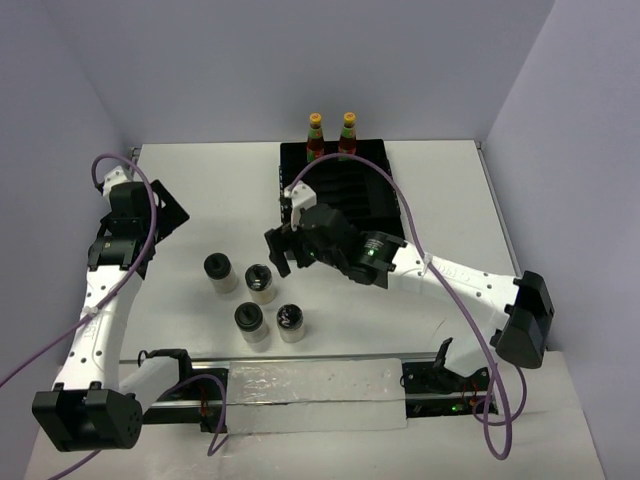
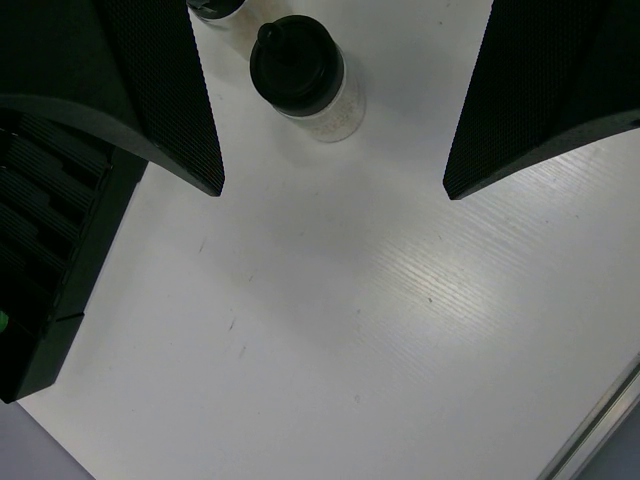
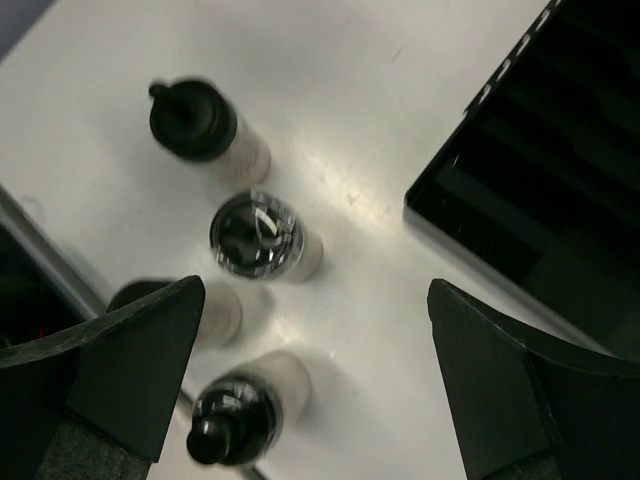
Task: Organize the condiment bottles
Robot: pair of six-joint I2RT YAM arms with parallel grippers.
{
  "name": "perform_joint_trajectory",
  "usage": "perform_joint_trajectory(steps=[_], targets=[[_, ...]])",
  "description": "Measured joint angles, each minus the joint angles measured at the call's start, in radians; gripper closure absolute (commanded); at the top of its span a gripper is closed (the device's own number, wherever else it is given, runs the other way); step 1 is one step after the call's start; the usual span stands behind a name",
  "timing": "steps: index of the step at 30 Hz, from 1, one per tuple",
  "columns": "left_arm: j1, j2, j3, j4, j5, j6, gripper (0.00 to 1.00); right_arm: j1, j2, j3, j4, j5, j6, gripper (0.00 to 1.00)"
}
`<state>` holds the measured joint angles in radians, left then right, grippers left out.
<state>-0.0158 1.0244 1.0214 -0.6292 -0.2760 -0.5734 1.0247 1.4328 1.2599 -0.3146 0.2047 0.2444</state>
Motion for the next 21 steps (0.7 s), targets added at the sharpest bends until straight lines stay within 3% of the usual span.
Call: perform_joint_trajectory(steps=[8,21], targets=[[0.0,0.001,-0.001,0.001,0.0,-0.01,0.01,0.128,-0.055,-0.064,-0.13,0.019,0.065,0.0],[0.0,0.01,-0.03,0.004,0.001,-0.026,0.01,0.259,-0.014,-0.193,-0.151,0.019,0.162,0.0]])
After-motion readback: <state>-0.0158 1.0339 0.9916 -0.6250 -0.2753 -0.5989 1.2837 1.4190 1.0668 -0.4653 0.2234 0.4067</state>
